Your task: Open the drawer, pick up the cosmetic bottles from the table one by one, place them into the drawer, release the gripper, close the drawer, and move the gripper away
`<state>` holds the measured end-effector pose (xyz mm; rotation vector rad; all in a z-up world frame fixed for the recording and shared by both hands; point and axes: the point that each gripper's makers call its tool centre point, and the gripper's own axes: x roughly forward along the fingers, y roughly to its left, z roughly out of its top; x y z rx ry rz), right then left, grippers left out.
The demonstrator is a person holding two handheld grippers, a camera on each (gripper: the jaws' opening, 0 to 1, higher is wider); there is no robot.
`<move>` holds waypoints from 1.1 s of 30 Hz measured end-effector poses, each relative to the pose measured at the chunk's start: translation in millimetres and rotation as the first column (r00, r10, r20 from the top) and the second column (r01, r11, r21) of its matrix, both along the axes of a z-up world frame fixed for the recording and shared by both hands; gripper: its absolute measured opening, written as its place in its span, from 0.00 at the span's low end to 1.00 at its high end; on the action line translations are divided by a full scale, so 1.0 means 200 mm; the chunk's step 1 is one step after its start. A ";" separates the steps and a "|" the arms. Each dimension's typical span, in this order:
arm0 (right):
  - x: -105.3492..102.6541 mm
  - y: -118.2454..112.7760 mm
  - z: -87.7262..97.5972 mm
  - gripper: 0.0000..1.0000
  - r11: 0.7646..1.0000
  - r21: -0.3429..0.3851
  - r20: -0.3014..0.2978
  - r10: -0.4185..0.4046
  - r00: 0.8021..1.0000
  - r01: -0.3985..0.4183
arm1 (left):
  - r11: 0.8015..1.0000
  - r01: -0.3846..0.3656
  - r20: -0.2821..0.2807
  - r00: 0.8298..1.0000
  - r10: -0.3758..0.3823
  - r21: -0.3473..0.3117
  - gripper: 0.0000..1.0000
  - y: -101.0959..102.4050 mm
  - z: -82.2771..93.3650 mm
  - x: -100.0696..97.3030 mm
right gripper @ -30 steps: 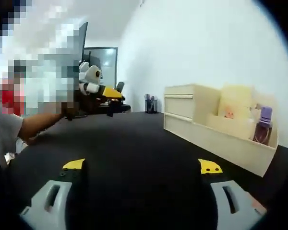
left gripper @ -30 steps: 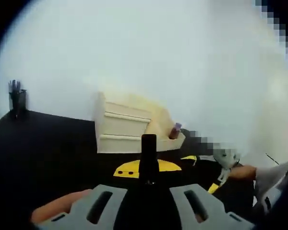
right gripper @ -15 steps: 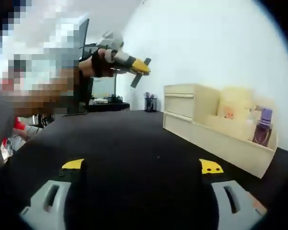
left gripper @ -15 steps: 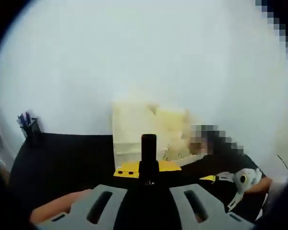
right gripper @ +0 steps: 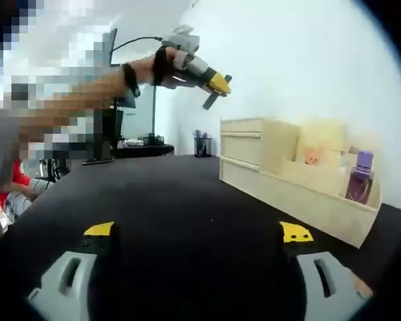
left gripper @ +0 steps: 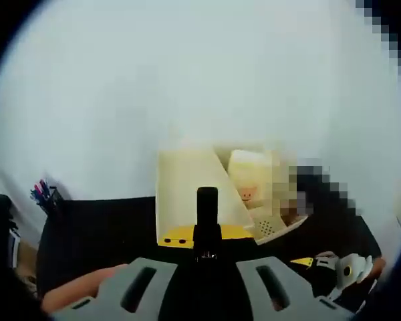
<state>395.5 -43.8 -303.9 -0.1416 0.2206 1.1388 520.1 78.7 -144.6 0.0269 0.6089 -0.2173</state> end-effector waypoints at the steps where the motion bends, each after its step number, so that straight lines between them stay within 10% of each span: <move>1: -0.02 0.01 0.00 0.88 1.000 -0.009 -0.013 0.018 1.000 -0.018 | 1.000 0.002 -0.011 1.000 -0.002 0.009 0.07 0.00 0.00 0.03; 16: -0.09 -0.15 0.46 0.87 0.993 -0.102 0.080 0.064 0.995 -0.056 | 0.997 -0.034 -0.144 0.989 0.044 0.071 0.07 -0.05 -0.02 0.35; 33: -0.02 -0.23 0.53 0.88 0.994 -0.109 0.137 0.046 0.990 -0.031 | 0.986 -0.095 -0.241 0.962 0.125 0.134 0.07 -0.07 -0.21 0.48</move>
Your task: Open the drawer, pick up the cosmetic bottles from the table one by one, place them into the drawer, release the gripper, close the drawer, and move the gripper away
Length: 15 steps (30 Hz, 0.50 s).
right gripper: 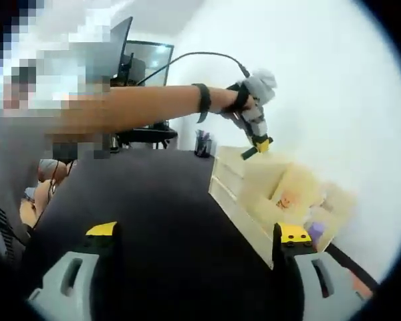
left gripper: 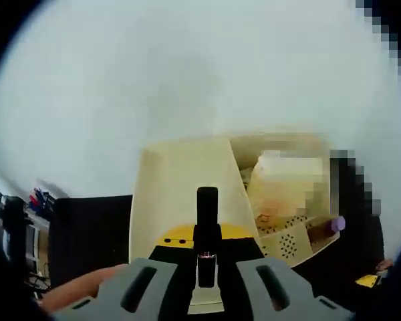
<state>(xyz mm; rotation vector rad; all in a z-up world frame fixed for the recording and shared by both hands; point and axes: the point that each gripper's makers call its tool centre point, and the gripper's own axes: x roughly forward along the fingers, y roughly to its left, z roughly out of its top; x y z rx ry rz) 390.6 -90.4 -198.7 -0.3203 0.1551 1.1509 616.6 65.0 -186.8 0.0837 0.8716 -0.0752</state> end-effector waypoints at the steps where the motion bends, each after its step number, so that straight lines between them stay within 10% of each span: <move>1: 0.00 0.00 -0.01 0.88 1.000 -0.001 -0.001 0.000 1.000 0.000 | 1.000 -0.005 -0.004 1.000 0.005 0.002 0.07 0.01 -0.01 0.01; 15: 0.03 -0.02 -0.04 0.88 1.000 -0.015 0.001 -0.016 1.000 0.016 | 0.999 -0.040 0.026 0.999 0.039 0.035 0.07 0.10 0.01 0.19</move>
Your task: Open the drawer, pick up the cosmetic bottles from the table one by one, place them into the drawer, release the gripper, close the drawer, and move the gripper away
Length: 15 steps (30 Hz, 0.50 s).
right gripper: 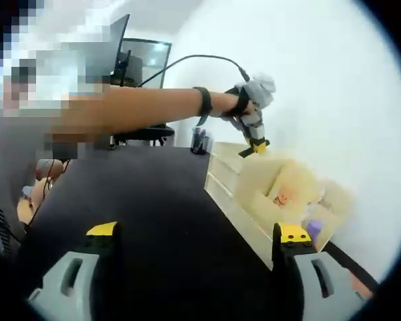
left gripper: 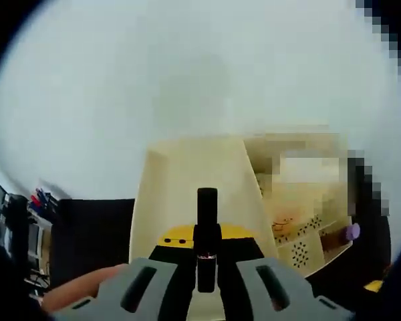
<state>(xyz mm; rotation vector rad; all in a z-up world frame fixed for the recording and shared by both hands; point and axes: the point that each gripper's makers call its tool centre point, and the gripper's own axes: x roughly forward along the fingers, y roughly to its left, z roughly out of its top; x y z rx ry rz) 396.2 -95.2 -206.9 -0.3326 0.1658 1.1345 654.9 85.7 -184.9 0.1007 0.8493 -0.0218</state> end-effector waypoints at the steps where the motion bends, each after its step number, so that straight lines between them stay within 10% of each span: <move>1: -0.02 0.00 -0.02 0.88 1.000 0.001 0.000 0.000 1.000 0.000 | 1.000 0.000 0.003 1.000 0.000 0.006 0.07 0.00 0.00 0.01; 15: 0.00 0.01 0.00 0.87 1.000 -0.003 0.002 0.006 1.000 -0.006 | 0.999 -0.030 0.050 0.998 0.029 0.024 0.07 -0.04 -0.10 0.03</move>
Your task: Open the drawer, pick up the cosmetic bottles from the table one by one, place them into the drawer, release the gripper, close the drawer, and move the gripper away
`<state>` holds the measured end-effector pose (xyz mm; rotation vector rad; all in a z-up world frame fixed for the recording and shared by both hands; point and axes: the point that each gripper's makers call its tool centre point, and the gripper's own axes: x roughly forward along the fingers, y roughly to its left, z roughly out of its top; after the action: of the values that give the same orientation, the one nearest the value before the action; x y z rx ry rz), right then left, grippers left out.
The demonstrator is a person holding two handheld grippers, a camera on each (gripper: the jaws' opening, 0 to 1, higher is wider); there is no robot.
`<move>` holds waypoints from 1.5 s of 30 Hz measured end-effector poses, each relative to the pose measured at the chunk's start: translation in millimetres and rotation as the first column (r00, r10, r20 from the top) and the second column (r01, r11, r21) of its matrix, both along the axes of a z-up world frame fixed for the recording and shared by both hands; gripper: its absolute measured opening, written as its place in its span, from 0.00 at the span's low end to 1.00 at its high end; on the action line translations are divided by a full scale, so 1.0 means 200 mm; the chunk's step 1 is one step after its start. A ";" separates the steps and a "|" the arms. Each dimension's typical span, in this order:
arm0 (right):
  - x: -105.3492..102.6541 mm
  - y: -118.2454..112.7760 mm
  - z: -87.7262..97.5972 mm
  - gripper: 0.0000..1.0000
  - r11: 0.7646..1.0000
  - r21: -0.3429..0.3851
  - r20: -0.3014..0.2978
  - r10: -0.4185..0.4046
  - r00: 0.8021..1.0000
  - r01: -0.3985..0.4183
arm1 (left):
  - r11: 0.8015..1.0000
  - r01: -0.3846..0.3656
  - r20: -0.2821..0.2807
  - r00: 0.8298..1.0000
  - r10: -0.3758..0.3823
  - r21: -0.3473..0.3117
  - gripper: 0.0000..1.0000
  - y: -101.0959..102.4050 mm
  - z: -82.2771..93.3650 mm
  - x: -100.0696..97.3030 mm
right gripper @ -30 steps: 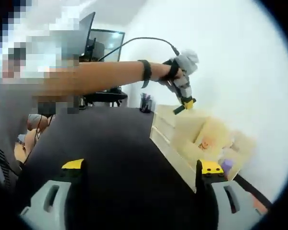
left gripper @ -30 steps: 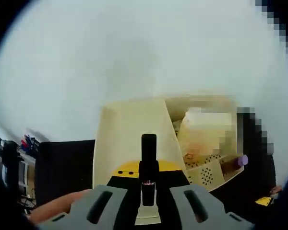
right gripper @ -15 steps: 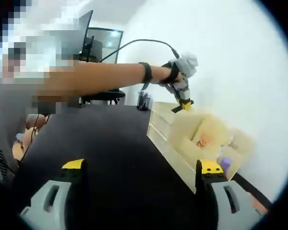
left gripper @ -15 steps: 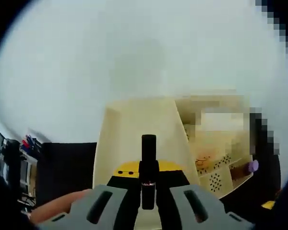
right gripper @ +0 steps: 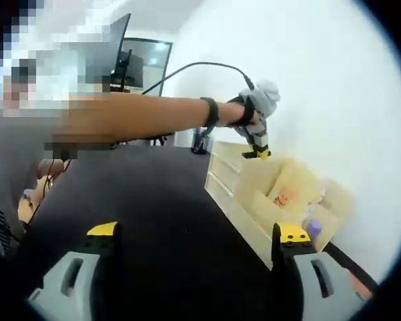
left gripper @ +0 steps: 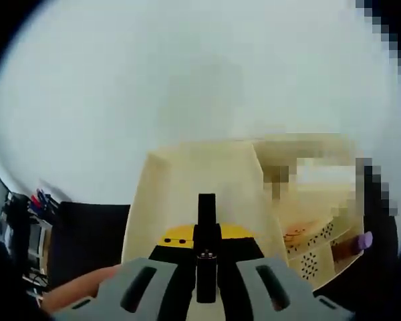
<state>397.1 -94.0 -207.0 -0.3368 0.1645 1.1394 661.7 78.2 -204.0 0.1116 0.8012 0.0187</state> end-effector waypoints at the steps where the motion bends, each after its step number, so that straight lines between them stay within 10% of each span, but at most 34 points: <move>1: 0.00 0.00 0.00 0.87 1.000 0.000 0.000 0.000 1.000 0.000 | 1.000 0.000 0.001 1.000 0.000 0.002 0.07 0.00 0.00 0.00; 45: 0.00 0.01 0.03 0.86 1.000 0.011 0.022 -0.001 1.000 0.000 | 0.995 -0.079 0.034 0.996 0.077 0.060 0.07 0.02 0.05 0.00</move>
<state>396.2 -92.8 -201.2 -0.3394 0.1390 1.1354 662.0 82.5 -195.0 0.1371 0.7732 0.1189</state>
